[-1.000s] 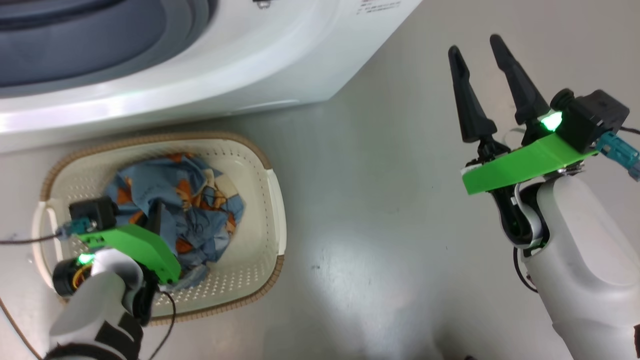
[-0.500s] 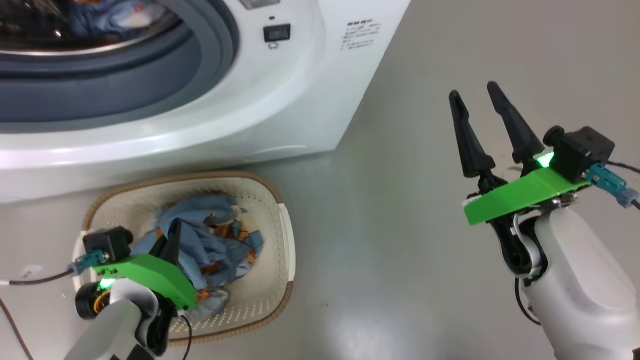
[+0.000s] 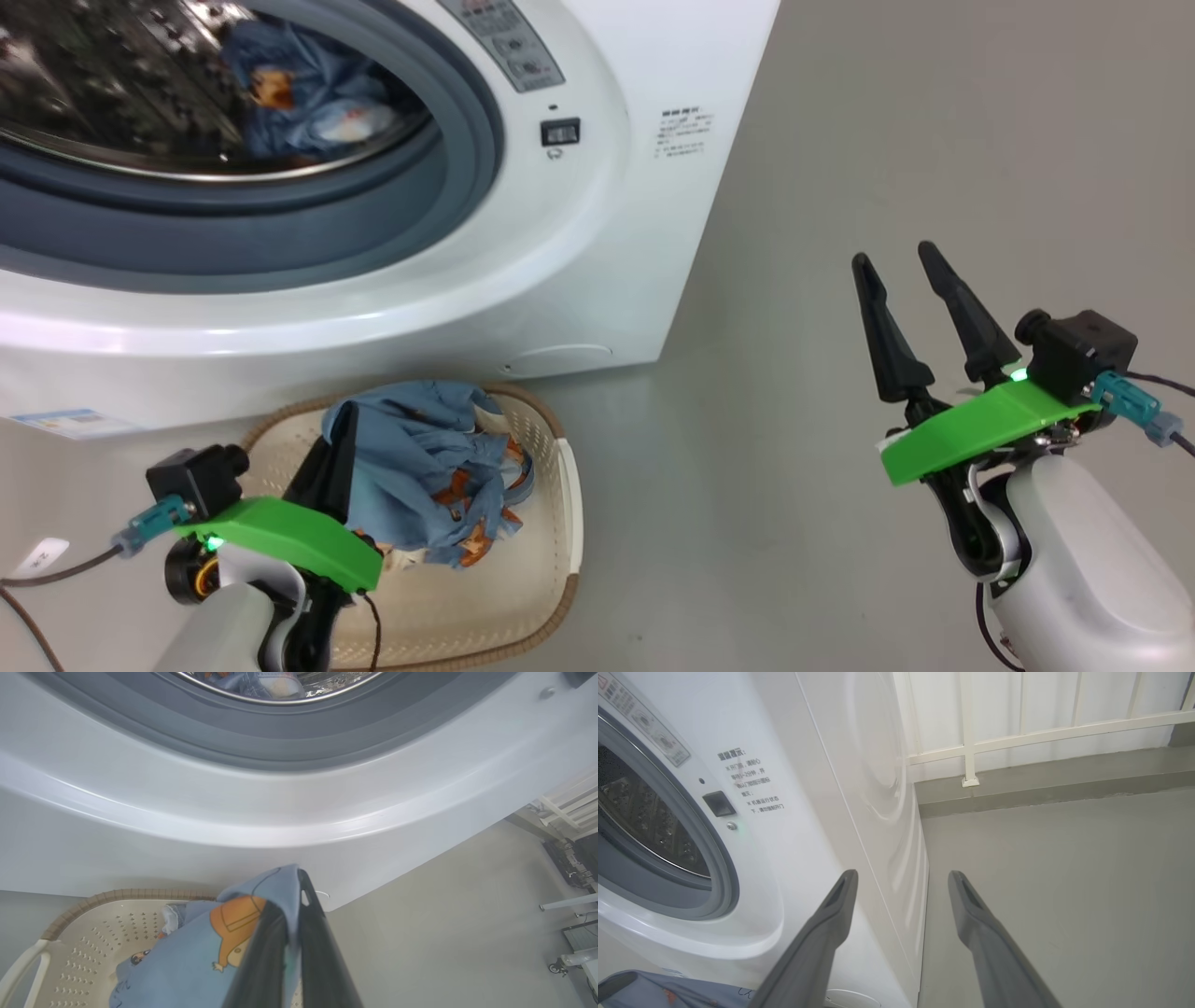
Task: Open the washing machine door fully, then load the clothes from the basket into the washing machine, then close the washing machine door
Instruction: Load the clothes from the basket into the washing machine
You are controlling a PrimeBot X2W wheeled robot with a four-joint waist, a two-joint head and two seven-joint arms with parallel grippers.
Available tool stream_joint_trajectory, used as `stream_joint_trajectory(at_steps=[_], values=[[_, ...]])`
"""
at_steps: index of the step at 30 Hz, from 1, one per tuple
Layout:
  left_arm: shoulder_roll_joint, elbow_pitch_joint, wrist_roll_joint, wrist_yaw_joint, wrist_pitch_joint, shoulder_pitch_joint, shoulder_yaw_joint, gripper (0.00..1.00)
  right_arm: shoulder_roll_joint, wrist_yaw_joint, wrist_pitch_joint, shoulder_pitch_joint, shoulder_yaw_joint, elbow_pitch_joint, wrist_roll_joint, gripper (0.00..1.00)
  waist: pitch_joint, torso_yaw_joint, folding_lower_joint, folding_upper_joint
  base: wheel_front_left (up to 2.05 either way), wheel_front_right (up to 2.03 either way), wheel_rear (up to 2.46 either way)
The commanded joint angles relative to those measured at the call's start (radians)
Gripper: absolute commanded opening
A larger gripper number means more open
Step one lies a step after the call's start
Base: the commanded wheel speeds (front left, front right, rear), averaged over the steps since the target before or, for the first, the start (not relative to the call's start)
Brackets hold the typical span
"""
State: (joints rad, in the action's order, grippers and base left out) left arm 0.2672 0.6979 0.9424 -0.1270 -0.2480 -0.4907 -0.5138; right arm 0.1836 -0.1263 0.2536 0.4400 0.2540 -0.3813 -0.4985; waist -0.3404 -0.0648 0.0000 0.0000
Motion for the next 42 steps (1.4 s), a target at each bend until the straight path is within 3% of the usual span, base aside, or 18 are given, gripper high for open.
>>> stream_joint_trajectory(at_steps=[1,18,29,37,42], values=[[0.026,-0.035,-0.012,-0.004,-0.014,0.010,0.038,0.00,0.005,-0.004,0.008,-0.022,0.015,0.017,-0.010,1.00,0.039,0.022,0.0000,0.0000,0.00,0.00,0.00],[-0.014,-0.379,-0.190,-0.003,-0.014,0.125,0.210,0.00,0.016,-0.004,0.008,-0.096,0.000,0.025,-0.030,1.00,0.160,0.045,0.0000,0.0000,0.00,0.00,0.00],[-0.024,-0.560,-0.318,0.059,-0.014,0.177,0.258,0.00,0.031,-0.004,0.008,-0.124,-0.005,0.041,-0.041,1.00,0.200,0.039,0.0000,0.0000,0.00,0.00,0.00],[-0.034,-0.578,-0.330,0.078,-0.014,0.167,0.278,0.00,0.033,-0.004,0.008,-0.124,-0.003,0.048,-0.042,1.00,0.193,0.051,0.0000,0.0000,0.00,0.00,0.00],[-0.029,-0.494,-0.313,0.075,-0.011,0.083,0.305,0.00,0.037,-0.004,0.008,-0.112,0.011,0.048,-0.041,1.00,0.173,0.054,0.0000,0.0000,0.00,0.00,0.00]])
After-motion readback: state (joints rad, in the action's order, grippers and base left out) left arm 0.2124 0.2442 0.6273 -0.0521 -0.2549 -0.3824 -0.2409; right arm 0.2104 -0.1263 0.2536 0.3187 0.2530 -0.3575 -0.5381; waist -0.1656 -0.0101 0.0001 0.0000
